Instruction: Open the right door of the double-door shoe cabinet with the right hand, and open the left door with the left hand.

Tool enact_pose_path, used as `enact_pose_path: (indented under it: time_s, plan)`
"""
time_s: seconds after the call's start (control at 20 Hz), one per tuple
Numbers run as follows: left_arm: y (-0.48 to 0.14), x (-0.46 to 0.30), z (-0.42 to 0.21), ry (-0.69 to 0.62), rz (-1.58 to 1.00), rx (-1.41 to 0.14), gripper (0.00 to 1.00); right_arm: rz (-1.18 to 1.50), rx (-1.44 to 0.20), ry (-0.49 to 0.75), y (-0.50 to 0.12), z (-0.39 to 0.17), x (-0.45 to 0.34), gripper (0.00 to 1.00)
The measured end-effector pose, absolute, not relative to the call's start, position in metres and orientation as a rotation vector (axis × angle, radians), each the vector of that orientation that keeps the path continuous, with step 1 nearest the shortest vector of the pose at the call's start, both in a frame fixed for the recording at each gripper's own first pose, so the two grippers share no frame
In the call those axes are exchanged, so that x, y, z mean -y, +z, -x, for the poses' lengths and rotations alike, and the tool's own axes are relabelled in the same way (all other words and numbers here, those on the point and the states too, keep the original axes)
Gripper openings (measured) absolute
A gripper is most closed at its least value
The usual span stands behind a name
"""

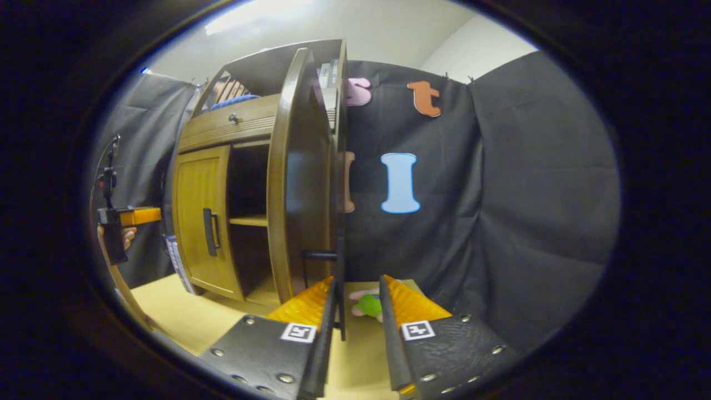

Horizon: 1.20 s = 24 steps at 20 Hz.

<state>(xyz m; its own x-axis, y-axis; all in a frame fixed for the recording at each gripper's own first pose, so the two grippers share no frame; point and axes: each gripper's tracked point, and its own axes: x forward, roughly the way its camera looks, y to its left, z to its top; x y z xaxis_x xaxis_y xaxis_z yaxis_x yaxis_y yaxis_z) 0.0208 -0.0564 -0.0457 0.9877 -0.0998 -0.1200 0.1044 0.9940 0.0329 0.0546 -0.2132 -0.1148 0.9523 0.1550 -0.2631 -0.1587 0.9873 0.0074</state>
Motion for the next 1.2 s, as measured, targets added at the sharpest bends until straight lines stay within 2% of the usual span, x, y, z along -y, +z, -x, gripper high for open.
enact_pose_path:
  time_s: [0.05, 0.1, 0.15, 0.35, 0.4, 0.5, 0.8, 0.95, 1.0, 1.2]
  plan:
    - [-0.044, 0.058, -0.02, -0.1, -0.054, -0.106, 0.92, 0.019, -0.27, 0.138, -0.112, -0.049, 0.219, 0.47]
    - [-0.045, 0.061, -0.019, -0.101, -0.061, -0.097, 0.92, 0.004, -0.264, 0.138, -0.109, -0.04, 0.219, 0.67]
    - [-0.045, 0.064, -0.02, -0.099, -0.059, -0.09, 0.92, -0.007, -0.256, 0.13, -0.104, -0.033, 0.22, 0.65]
    - [-0.053, 0.084, -0.025, -0.118, -0.048, -0.103, 0.92, -0.077, -0.165, 0.136, -0.07, -0.006, 0.211, 0.96]
    - [-0.054, 0.089, -0.03, -0.115, -0.046, -0.114, 0.92, -0.098, -0.138, 0.12, -0.06, 0.002, 0.211, 0.99]
    - [-0.056, 0.097, -0.046, -0.103, -0.071, -0.142, 0.92, -0.149, -0.098, 0.077, -0.044, 0.014, 0.207, 0.99]
    - [-0.072, 0.116, -0.101, -0.085, -0.105, -0.172, 0.92, -0.262, -0.019, 0.078, 0.004, 0.054, 0.175, 0.99]
    - [-0.07, 0.127, -0.123, -0.103, -0.071, -0.12, 0.94, -0.265, 0.028, 0.099, 0.029, 0.07, 0.165, 0.99]
    - [-0.075, 0.129, -0.129, -0.104, -0.062, -0.121, 0.94, -0.268, 0.034, 0.102, 0.031, 0.075, 0.165, 0.94]
    - [-0.097, 0.128, -0.145, -0.099, -0.023, -0.153, 0.93, -0.269, 0.053, 0.072, 0.045, 0.086, 0.171, 0.98]
